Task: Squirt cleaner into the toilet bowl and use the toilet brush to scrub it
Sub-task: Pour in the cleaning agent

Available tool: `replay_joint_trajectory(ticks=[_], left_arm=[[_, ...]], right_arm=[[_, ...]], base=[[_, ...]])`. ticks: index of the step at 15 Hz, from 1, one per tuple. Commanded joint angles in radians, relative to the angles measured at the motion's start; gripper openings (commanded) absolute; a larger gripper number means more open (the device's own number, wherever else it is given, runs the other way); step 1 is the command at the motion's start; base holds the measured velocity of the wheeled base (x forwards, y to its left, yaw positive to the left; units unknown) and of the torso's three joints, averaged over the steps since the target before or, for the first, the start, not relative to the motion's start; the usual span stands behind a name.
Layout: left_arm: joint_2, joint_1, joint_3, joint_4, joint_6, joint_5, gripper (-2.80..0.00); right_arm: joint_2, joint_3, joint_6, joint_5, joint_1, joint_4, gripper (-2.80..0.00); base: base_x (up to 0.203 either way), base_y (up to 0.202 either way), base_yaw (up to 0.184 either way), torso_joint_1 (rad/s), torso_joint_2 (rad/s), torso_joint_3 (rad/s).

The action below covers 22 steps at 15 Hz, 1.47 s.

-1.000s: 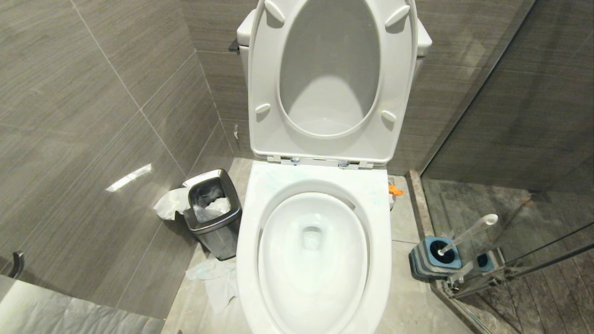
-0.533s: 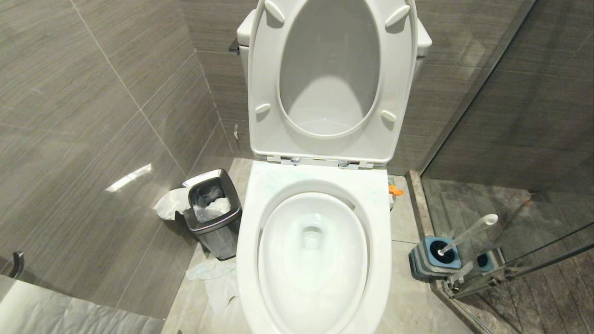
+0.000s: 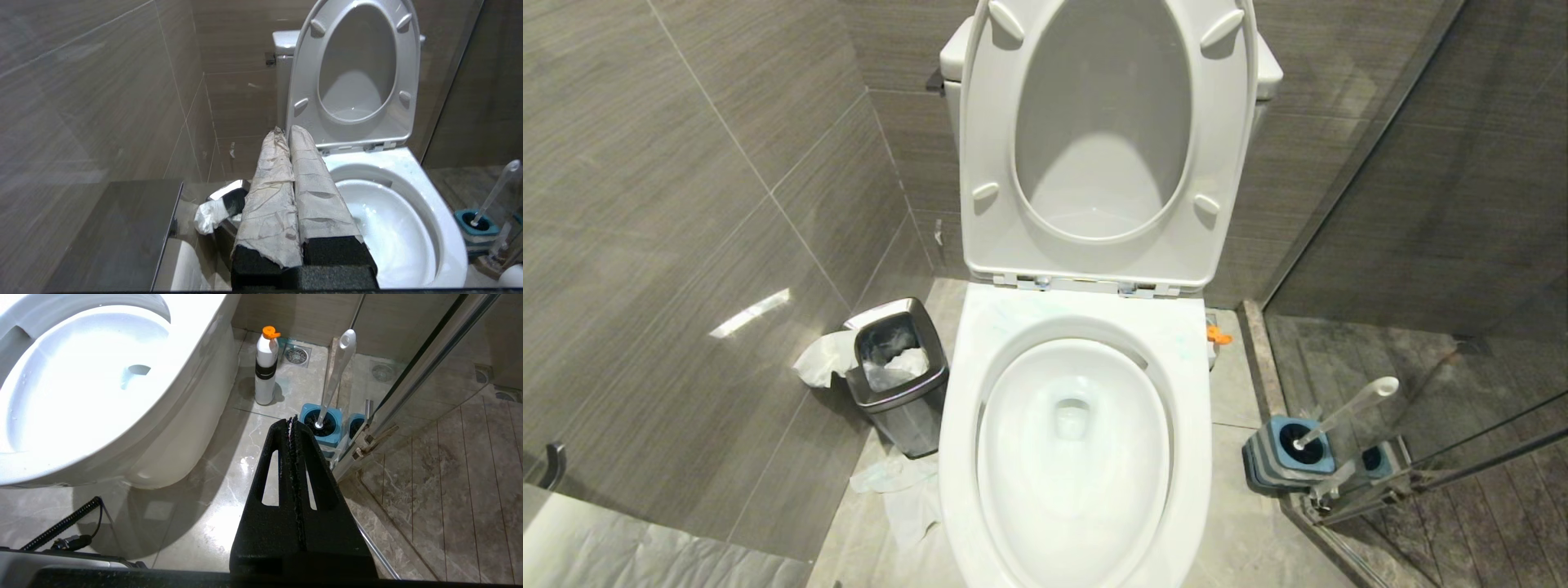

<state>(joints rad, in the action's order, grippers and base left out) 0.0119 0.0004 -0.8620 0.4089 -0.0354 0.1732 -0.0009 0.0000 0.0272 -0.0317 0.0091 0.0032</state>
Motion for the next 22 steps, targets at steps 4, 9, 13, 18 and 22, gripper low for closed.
replay_joint_trajectory(ticks=[4, 9, 13, 18, 22], left_arm=[[-0.011, 0.000, 0.207, -0.072, -0.071, -0.059, -2.80], [-0.011, 0.000, 0.570, -0.533, -0.095, -0.102, -2.80], [-0.012, 0.000, 0.774, -0.673, -0.113, -0.185, -2.80], [-0.011, 0.001, 0.865, -0.605, -0.128, -0.188, -2.80], [-0.010, 0.001, 0.864, -0.454, -0.141, -0.171, -2.80]], right_arm=[[0.001, 0.000, 0.000, -0.001, 0.000, 0.000, -2.80], [0.001, 0.000, 0.000, -0.001, 0.000, 0.000, -2.80], [0.001, 0.000, 0.000, -0.001, 0.002, 0.000, -2.80], [0.001, 0.000, 0.000, -0.001, 0.000, 0.000, -2.80], [0.001, 0.000, 0.000, -0.001, 0.000, 0.000, -2.80]], base=[[0.000, 0.000, 0.000, 0.000, 0.00, 0.000], [0.000, 0.000, 0.000, 0.000, 0.00, 0.000], [0.000, 0.000, 0.000, 0.000, 0.00, 0.000], [0.000, 0.000, 0.000, 0.000, 0.00, 0.000], [0.000, 0.000, 0.000, 0.000, 0.00, 0.000]])
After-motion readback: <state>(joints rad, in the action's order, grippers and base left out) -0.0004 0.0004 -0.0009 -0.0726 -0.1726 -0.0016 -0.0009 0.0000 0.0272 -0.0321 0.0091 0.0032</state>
